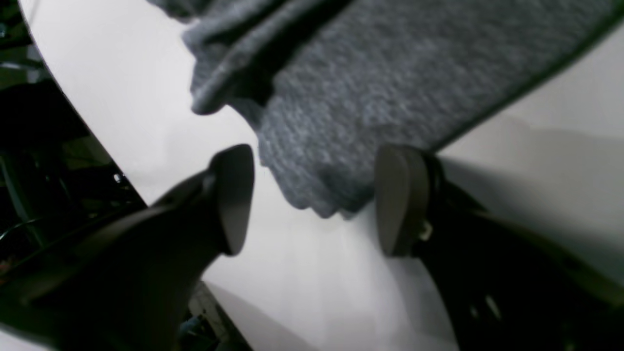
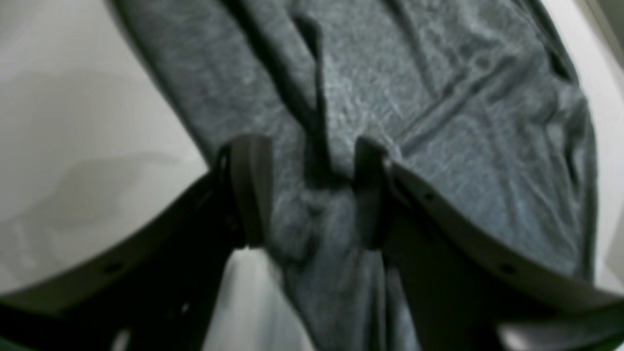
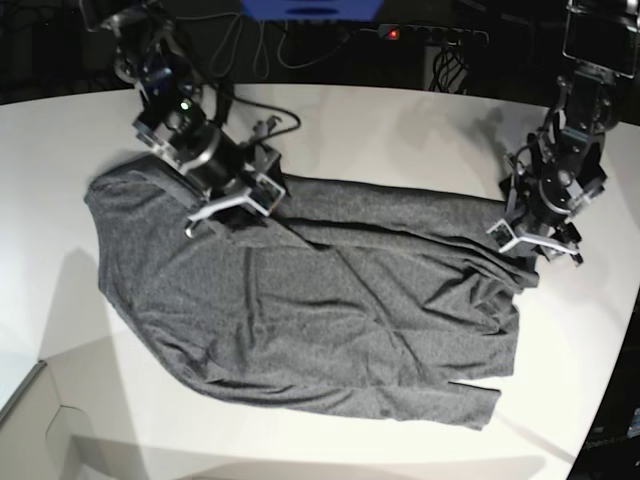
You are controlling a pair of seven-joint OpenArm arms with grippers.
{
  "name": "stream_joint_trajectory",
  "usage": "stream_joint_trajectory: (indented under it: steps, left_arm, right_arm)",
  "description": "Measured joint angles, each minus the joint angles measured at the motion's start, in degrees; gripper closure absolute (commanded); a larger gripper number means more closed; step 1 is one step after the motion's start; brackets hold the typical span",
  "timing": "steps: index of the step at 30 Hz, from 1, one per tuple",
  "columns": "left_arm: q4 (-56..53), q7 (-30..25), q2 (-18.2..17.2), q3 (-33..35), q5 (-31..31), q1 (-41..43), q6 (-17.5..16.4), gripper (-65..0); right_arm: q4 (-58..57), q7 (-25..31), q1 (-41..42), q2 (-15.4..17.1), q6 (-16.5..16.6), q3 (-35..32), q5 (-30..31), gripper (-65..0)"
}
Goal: Layout the t-shirt on the table in an organized manner, then fold the t-shirt properly
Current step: 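Lift the shirt edges with both grippers toward the arms' bases, then pull the held shirt edge with the right gripper away from the left gripper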
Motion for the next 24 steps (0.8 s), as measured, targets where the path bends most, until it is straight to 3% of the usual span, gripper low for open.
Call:
stream_joint_trajectory:
  steps: [5,9,24]
  left_arm:
    - [-0.44,0.72,-0.09,-5.14,-0.13,1.92,-0.04,-37.4]
    - [-0.44,-0.15,0.26,-5.20,-0.59,1.36,-0.04,-37.4]
    - [-0.46,-0.11,0.24,-5.31,-0.39,1.60,-0.04,-37.4]
  right_arm:
    - [-1.79,0.46,1.68,-0.42,0.00,-0.04,-0.02,-27.7]
    - [-6.38,0.72,5.35,-2.32,0.00,-0.28,0.02,-27.7]
    - [-13.46,0.61,10.54,-2.16,0.02,-0.26,-0.07,-27.9]
